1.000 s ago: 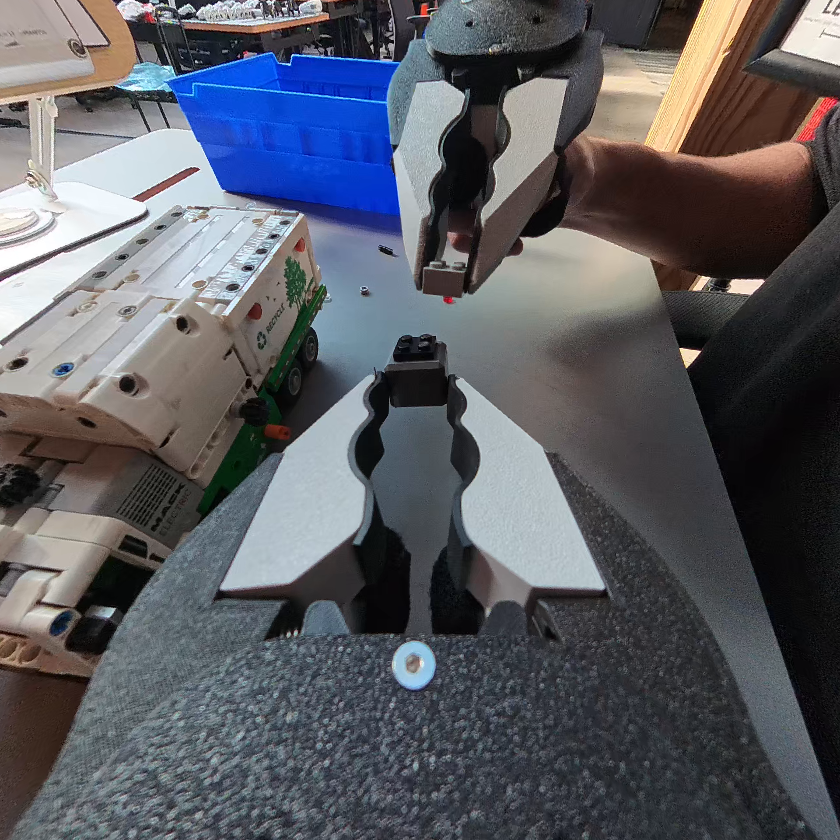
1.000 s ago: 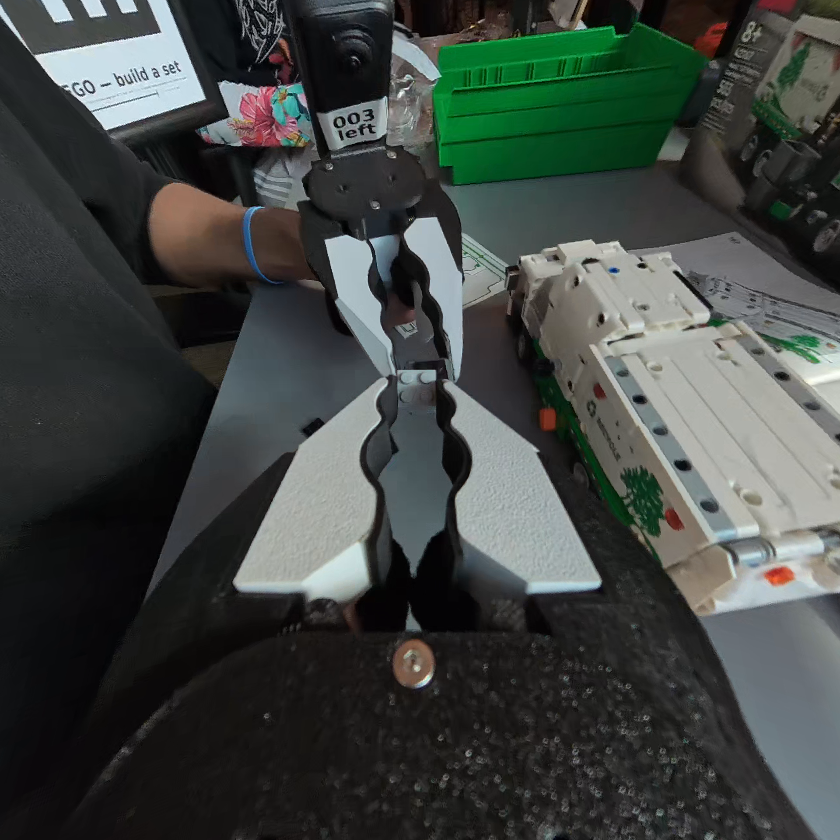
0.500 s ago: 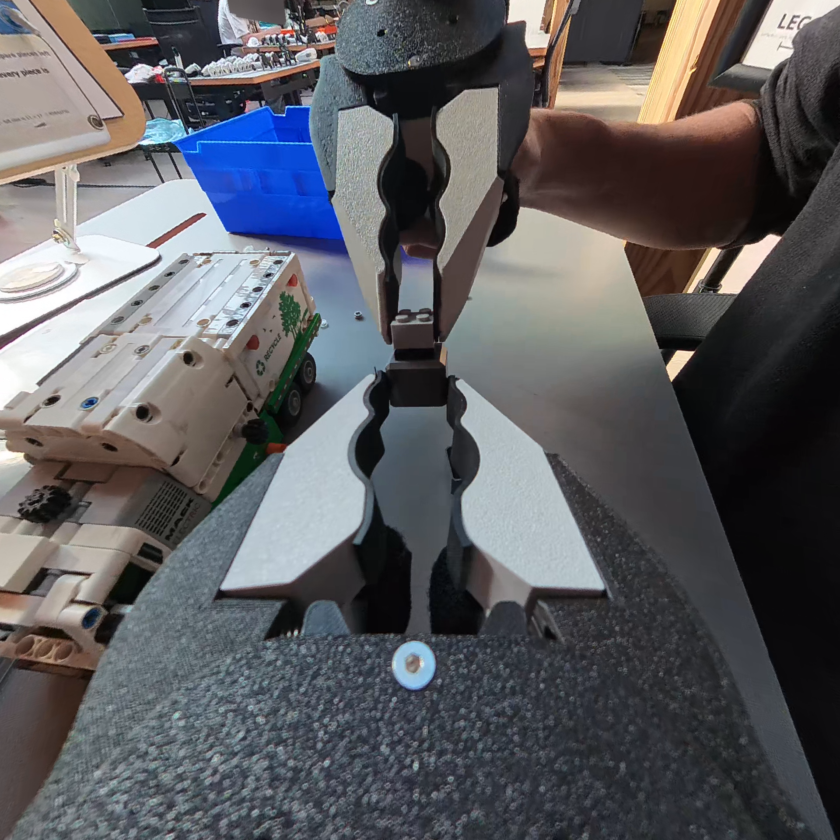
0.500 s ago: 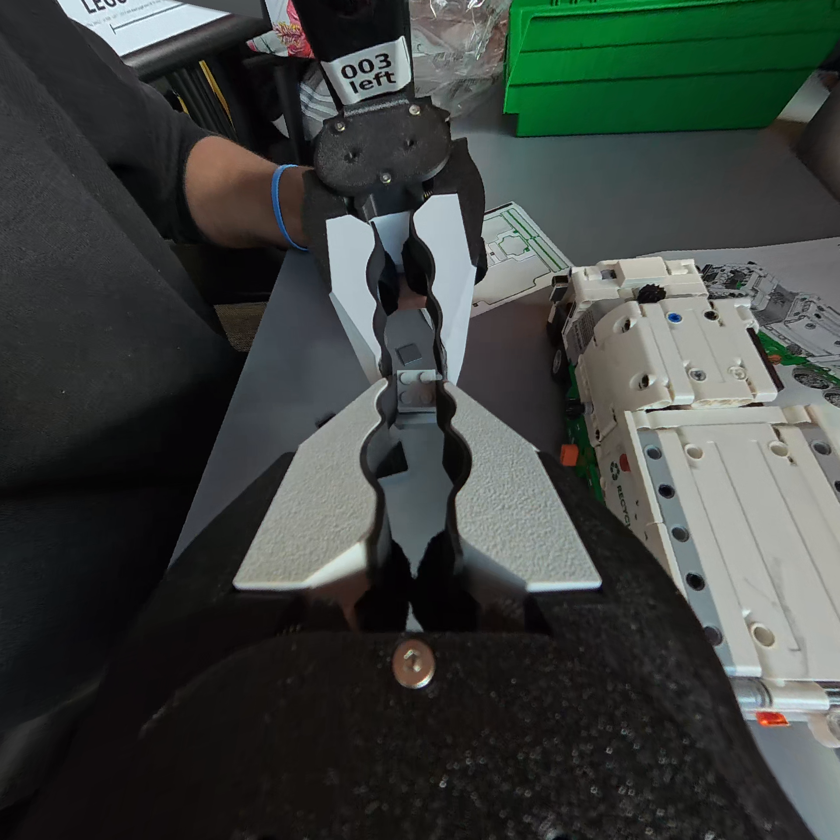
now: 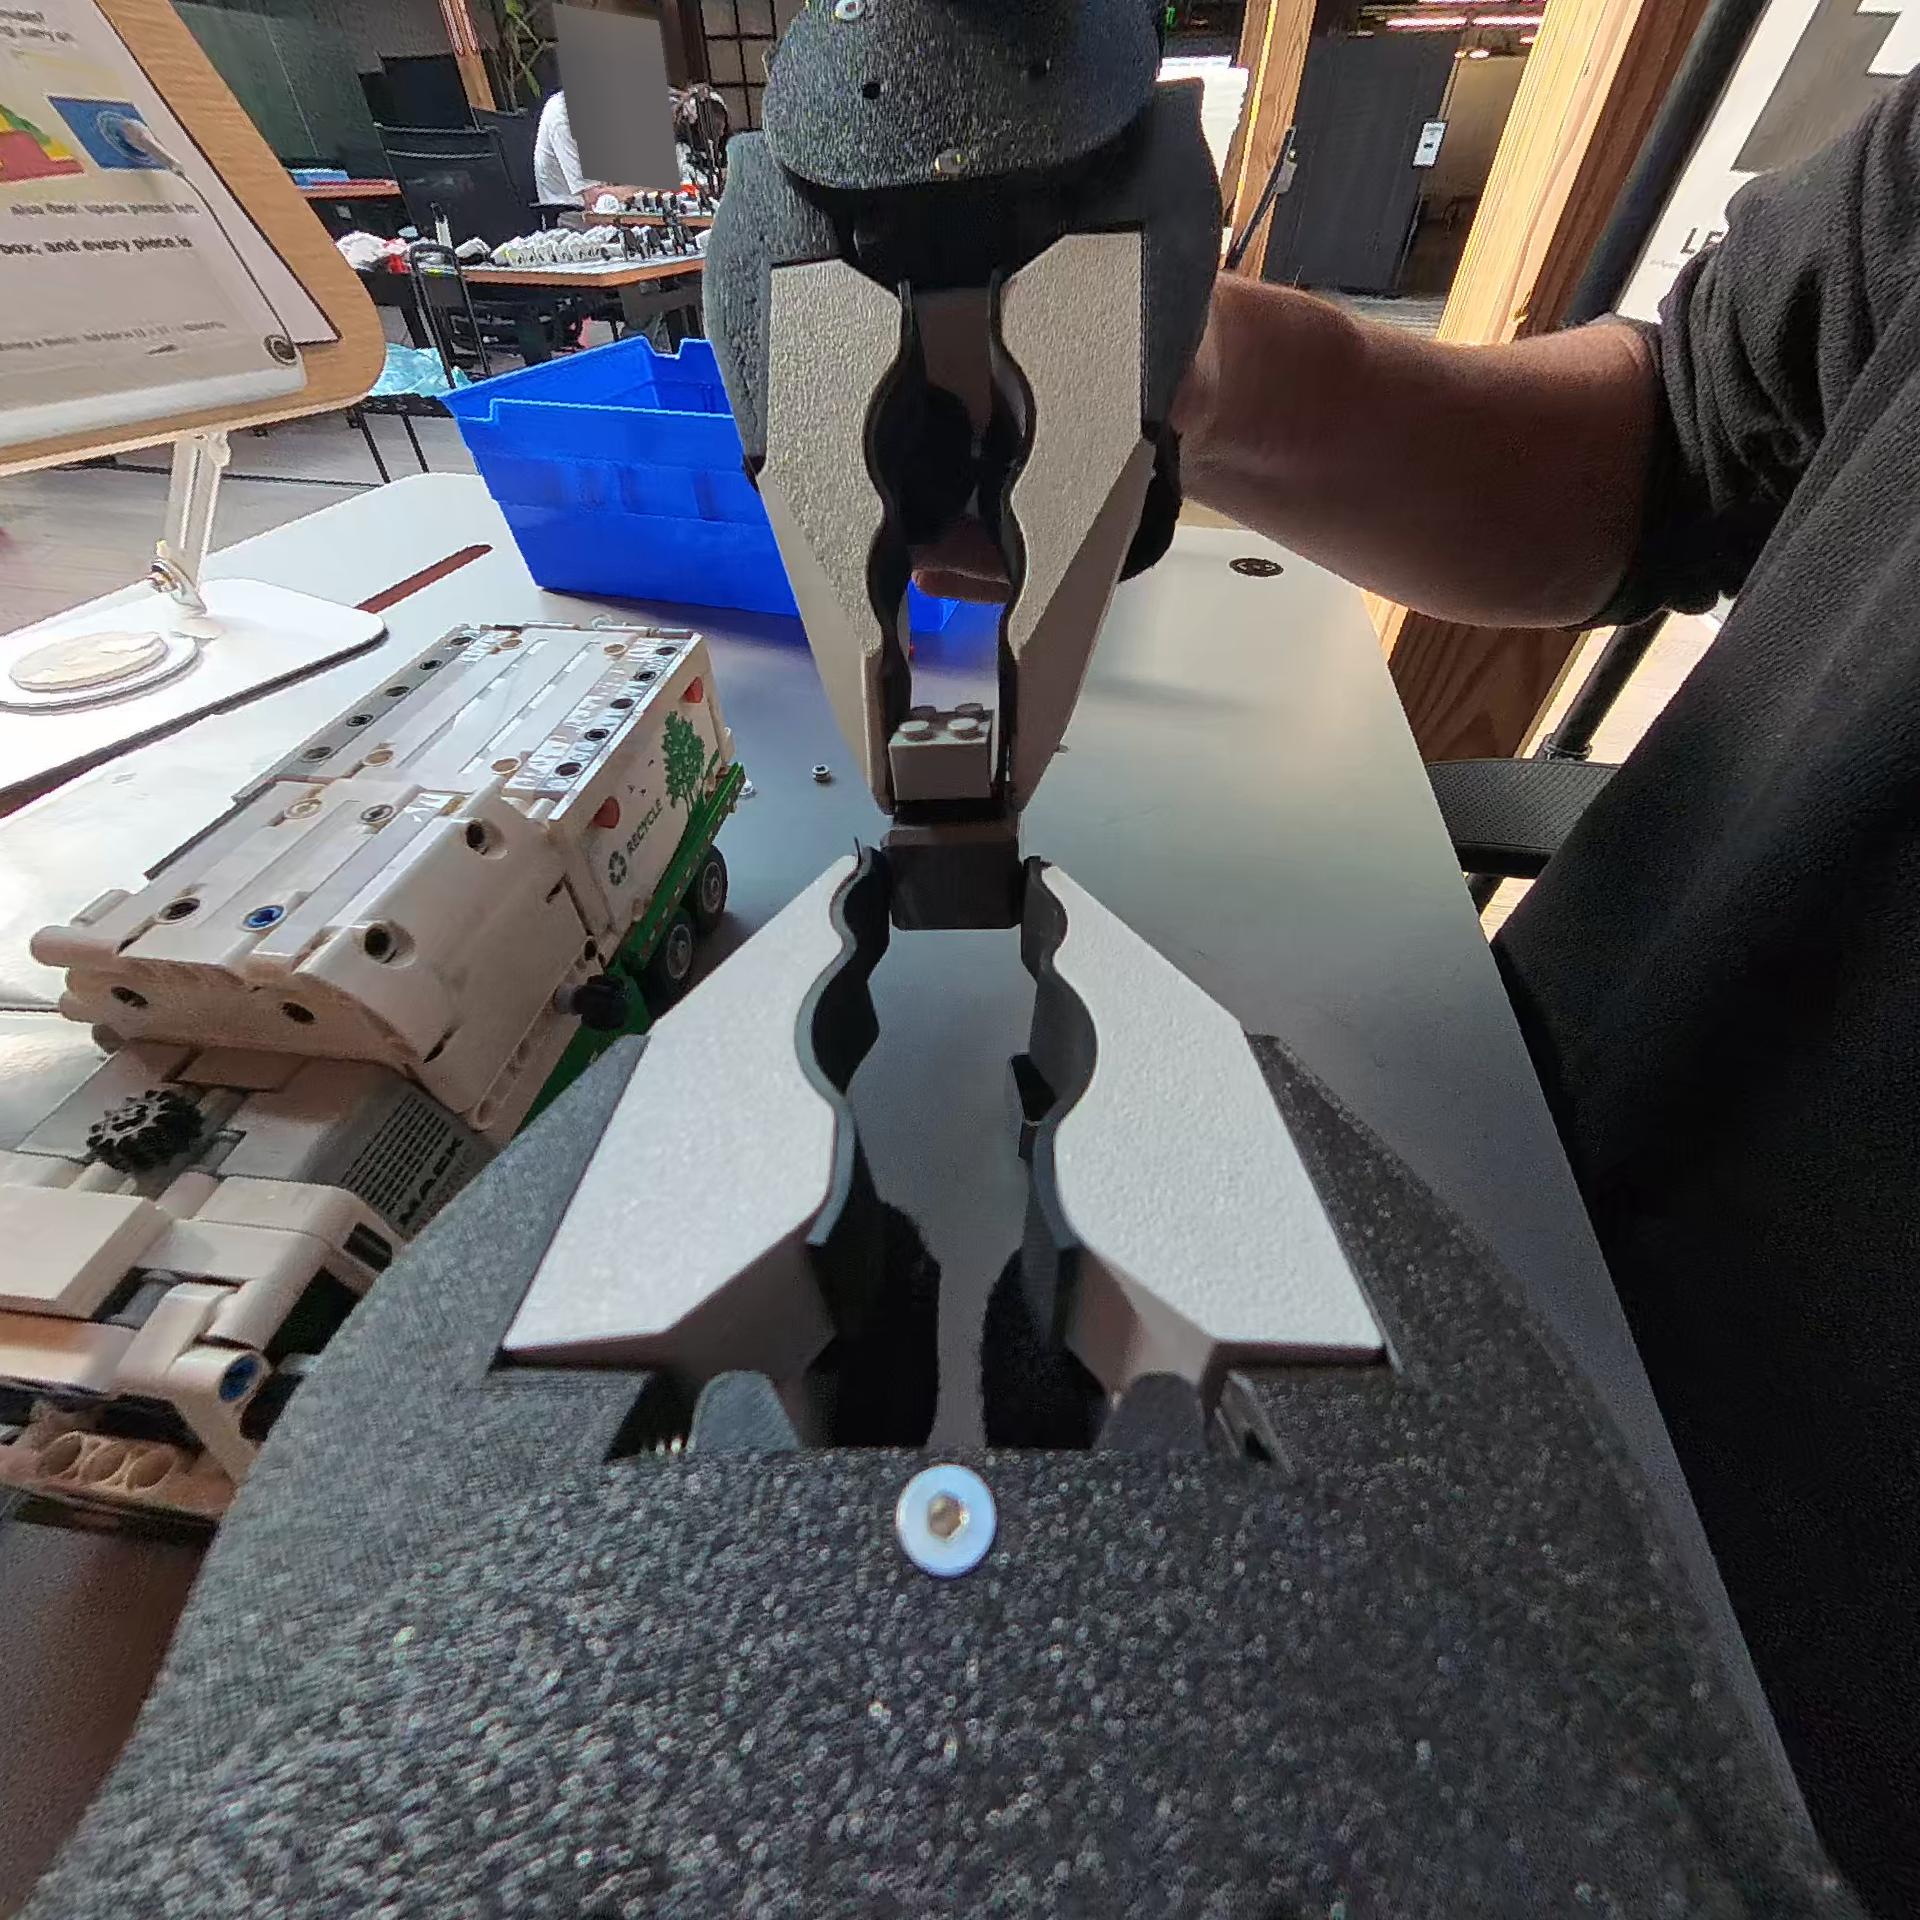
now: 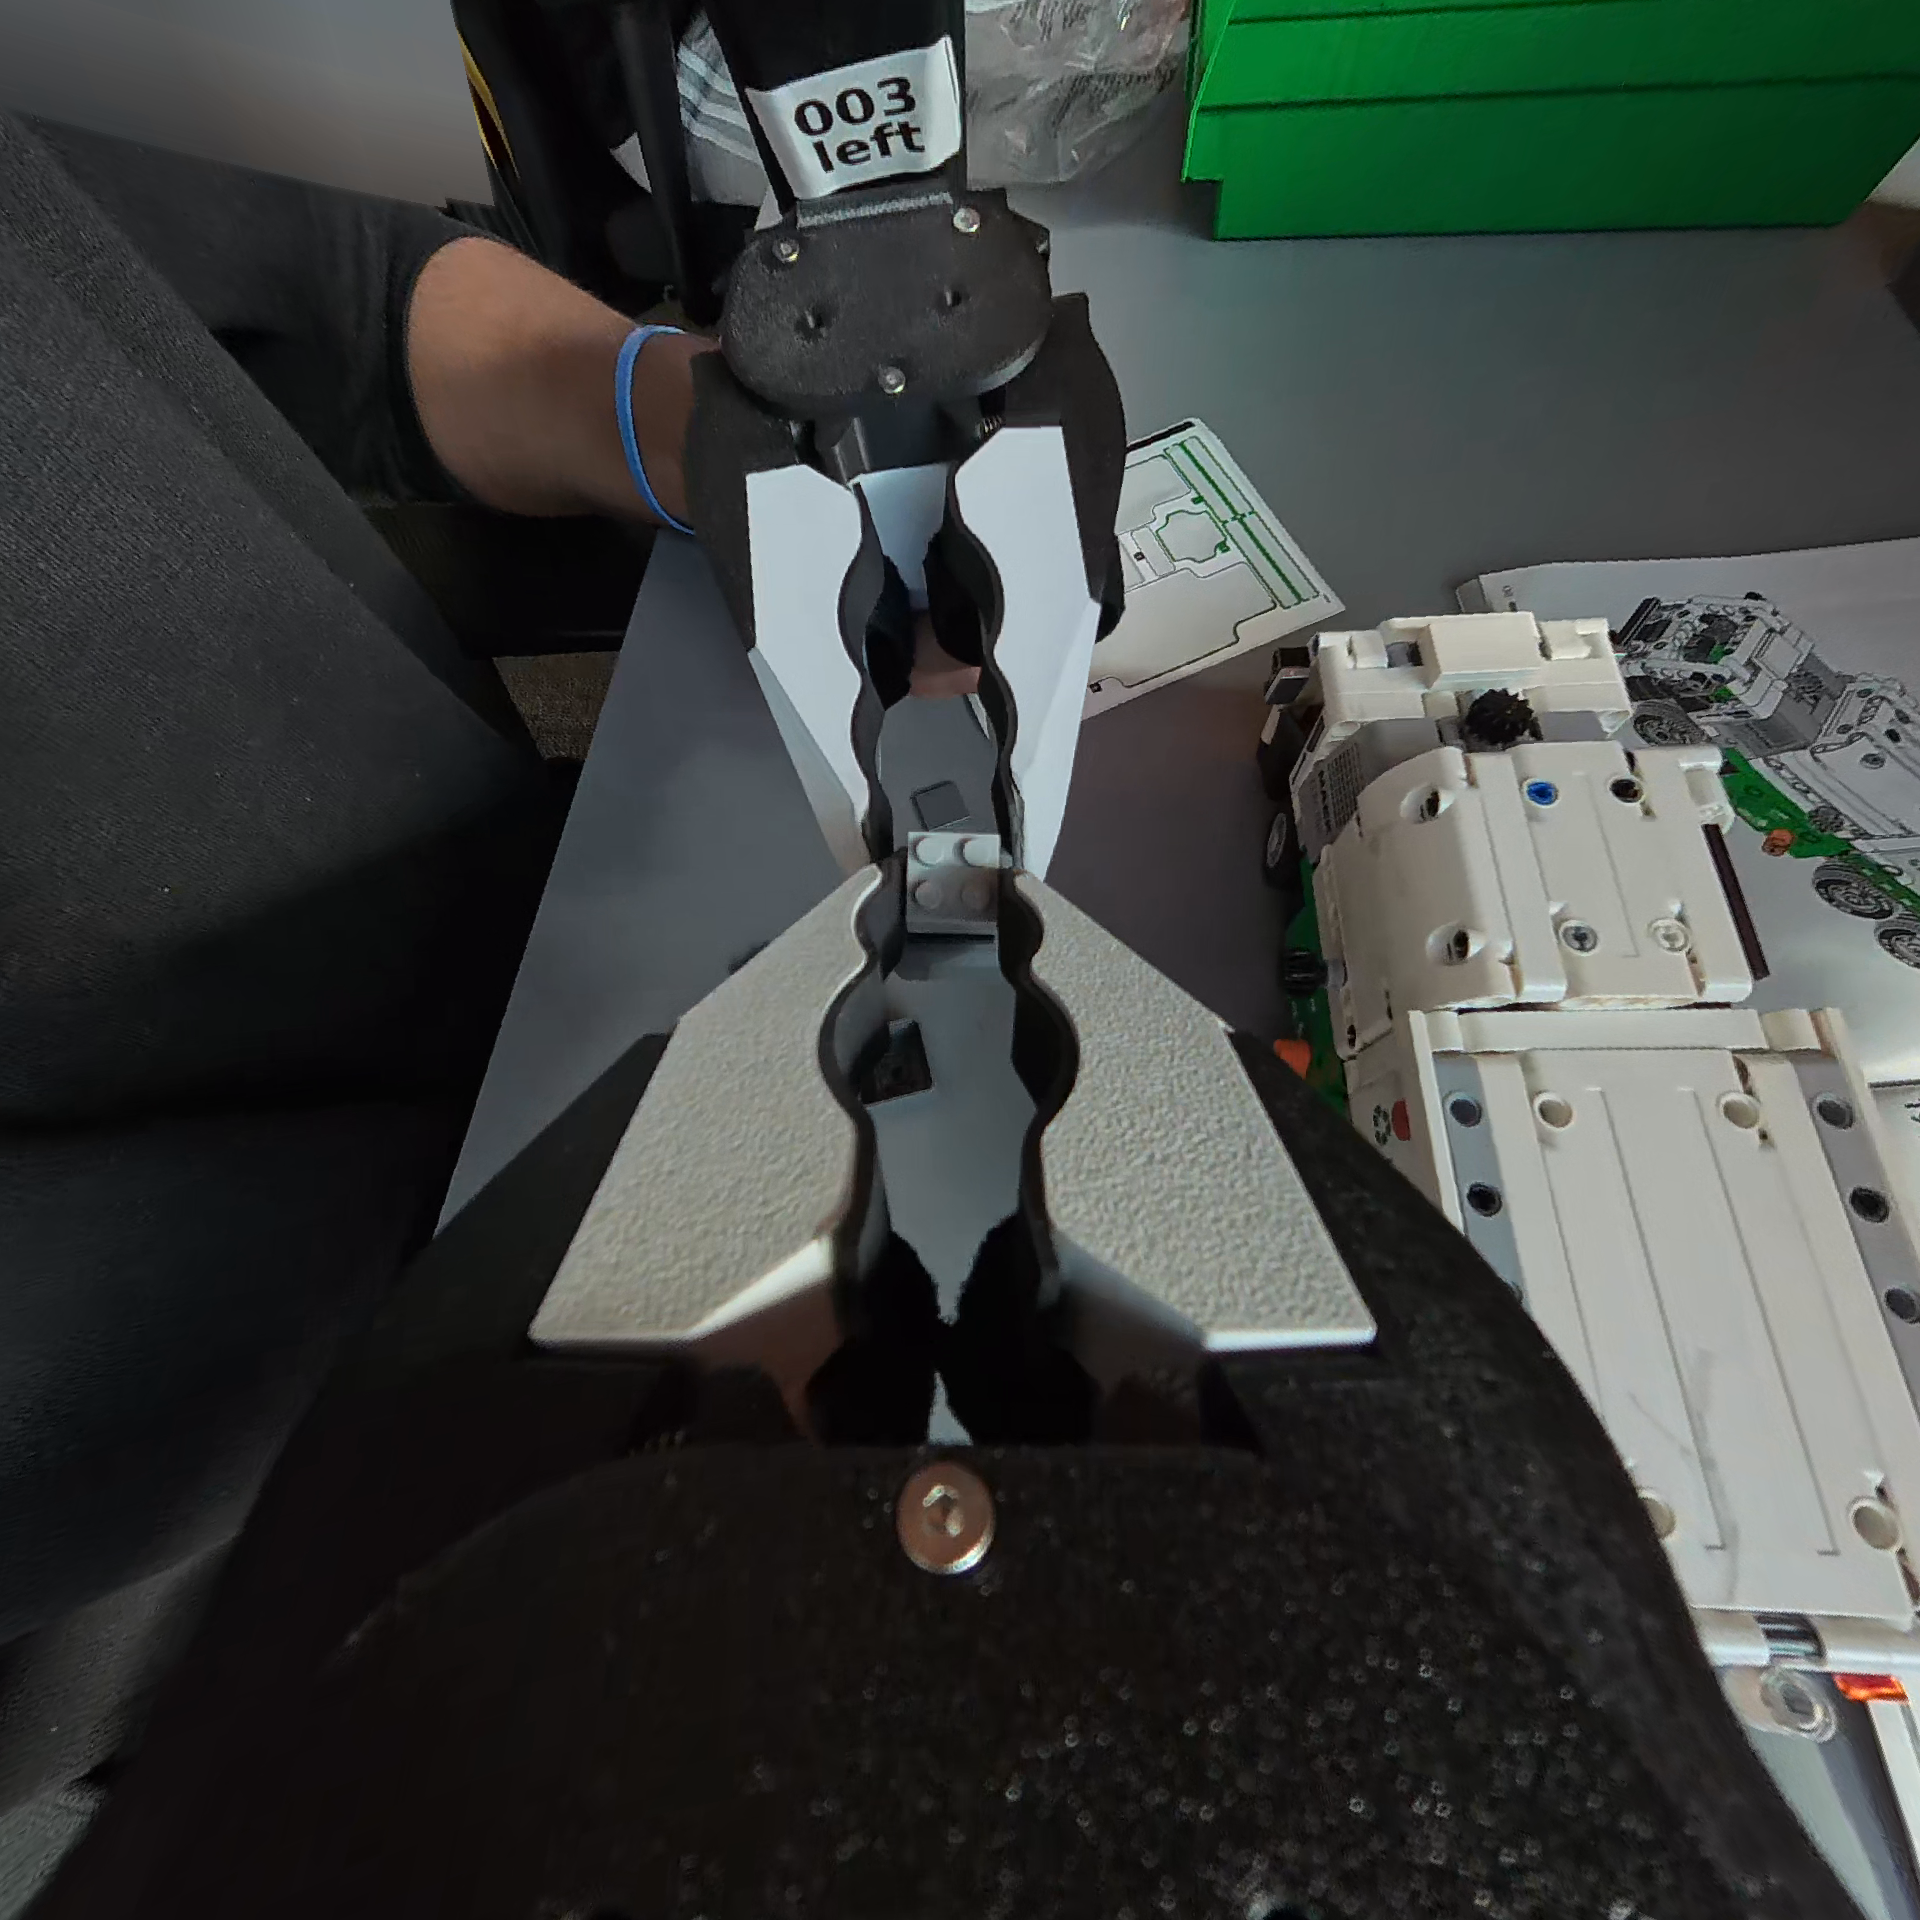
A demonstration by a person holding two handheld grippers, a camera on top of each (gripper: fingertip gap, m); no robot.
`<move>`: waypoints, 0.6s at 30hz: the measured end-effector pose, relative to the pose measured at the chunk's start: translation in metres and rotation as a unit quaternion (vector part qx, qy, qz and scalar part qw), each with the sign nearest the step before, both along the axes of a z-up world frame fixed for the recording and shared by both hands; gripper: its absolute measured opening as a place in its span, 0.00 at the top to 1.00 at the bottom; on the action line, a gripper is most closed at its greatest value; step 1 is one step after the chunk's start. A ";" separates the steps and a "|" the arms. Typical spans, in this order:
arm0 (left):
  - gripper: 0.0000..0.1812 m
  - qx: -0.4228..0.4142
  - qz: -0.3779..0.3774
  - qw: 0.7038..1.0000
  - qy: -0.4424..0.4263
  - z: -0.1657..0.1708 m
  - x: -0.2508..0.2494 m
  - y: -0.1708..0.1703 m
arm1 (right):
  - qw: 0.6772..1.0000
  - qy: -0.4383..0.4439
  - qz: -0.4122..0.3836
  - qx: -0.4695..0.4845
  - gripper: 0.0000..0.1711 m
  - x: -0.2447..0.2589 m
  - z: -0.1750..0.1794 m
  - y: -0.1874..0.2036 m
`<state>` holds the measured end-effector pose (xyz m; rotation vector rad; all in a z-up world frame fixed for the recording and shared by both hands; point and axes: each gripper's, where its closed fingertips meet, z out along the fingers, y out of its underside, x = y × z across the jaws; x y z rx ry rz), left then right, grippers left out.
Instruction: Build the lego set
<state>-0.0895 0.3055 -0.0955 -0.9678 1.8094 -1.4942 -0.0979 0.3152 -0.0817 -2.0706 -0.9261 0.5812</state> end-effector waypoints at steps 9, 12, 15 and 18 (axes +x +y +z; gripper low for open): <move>0.87 -0.006 -0.002 1.000 -0.002 0.002 -0.001 0.001 | 1.000 -0.013 0.007 0.000 0.89 -0.001 0.005 0.002; 0.87 -0.012 -0.003 1.000 -0.003 0.004 -0.002 0.002 | 1.000 -0.010 0.007 0.001 0.87 0.000 0.008 0.003; 0.87 -0.013 0.001 1.000 -0.009 0.006 -0.002 0.004 | 1.000 0.017 0.007 0.012 0.83 0.000 0.020 0.001; 0.87 -0.008 0.012 1.000 -0.022 0.010 -0.002 0.006 | 0.992 0.111 -0.062 0.008 0.71 0.015 0.037 0.005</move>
